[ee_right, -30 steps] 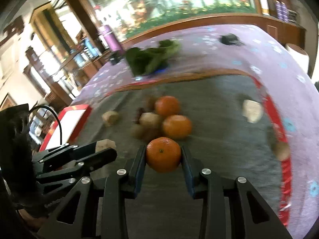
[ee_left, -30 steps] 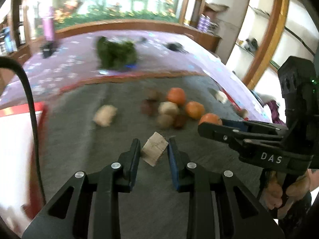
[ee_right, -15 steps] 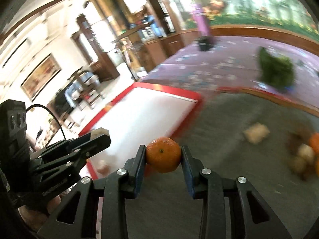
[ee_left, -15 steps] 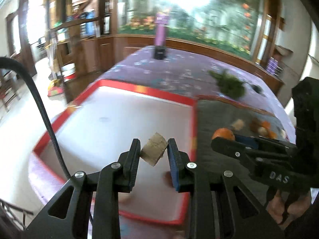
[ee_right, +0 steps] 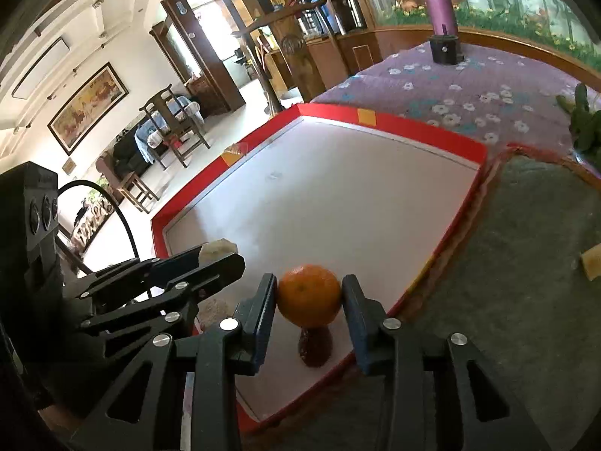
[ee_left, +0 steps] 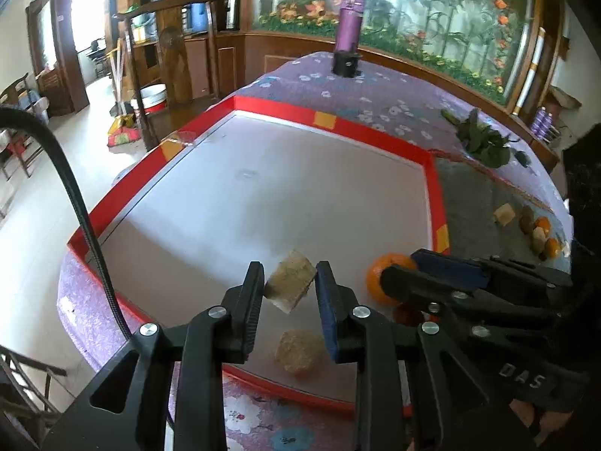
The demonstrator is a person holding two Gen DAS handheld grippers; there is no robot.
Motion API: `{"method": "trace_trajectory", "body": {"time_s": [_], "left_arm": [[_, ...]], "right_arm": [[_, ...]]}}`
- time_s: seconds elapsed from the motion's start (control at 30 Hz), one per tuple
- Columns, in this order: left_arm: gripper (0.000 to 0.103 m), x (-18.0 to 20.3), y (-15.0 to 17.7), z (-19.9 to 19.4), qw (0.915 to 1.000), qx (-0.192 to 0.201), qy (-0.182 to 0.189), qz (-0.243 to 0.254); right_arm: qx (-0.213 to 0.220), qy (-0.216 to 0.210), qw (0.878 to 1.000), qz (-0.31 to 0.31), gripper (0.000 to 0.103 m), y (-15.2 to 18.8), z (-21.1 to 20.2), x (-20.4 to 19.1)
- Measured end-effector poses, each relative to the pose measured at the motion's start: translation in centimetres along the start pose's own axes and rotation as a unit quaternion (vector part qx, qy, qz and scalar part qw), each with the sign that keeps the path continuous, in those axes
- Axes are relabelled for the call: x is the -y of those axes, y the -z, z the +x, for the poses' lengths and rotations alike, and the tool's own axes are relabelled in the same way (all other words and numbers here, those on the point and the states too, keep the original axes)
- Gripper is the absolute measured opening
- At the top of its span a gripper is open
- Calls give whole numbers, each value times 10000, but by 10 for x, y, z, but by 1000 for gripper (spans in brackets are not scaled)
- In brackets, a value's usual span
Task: Organize fruits
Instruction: 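Carry the orange and the cube over the white tray with both tools, then open the right tool to drop the orange while the left tool drops the cube, then move both open tools back over the felt mat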
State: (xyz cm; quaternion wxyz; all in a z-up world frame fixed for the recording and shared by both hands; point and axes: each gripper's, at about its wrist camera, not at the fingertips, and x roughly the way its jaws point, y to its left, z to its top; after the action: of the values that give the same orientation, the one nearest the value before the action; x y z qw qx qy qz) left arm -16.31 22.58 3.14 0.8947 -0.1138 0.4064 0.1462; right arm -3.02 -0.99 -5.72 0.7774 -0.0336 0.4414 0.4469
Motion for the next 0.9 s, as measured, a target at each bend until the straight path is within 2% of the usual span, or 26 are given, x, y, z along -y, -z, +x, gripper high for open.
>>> {"method": "trace_trajectory", "body": {"time_s": [0.07, 0.1, 0.13, 0.23, 0.3, 0.4, 0.53, 0.7, 0.8, 0.9], "left_arm": [[43, -2, -1, -3, 10000, 21, -40, -79], [56, -2, -1, -5, 9999, 53, -90, -100], [64, -1, -2, -8, 9998, 123, -140, -117], [66, 9, -6, -20, 9994, 340, -96, -38], [71, 21, -7, -26, 9990, 435, -9, 90], [72, 52, -8, -32, 9977, 483, 245, 409], [71, 107, -6, -29, 9921, 372, 715, 965], [71, 162, -8, -19, 9838, 262, 1043, 1437], [71, 190, -11, -9, 9803, 323, 960, 1696], [71, 212, -19, 11, 9789, 182, 856, 1848]], "right_arm": [[29, -94, 9999, 28, 42, -1, -5, 0], [139, -132, 9998, 64, 44, -1, -12, 1], [239, -145, 9996, 90, 46, -2, -17, 3], [523, -54, 9985, 173, 48, 0, -40, 15], [662, 5, 9973, 304, 48, 3, -55, 28], [864, 188, 9945, 553, 48, 11, -83, 59], [1094, 660, 9879, 877, 49, 30, -127, 106], [1283, 1315, 9743, 1302, 51, 58, -178, 163], [1398, 1601, 9645, 1568, 51, 68, -201, 194], [1367, 1798, 9566, 1840, 52, 72, -212, 222]]}}
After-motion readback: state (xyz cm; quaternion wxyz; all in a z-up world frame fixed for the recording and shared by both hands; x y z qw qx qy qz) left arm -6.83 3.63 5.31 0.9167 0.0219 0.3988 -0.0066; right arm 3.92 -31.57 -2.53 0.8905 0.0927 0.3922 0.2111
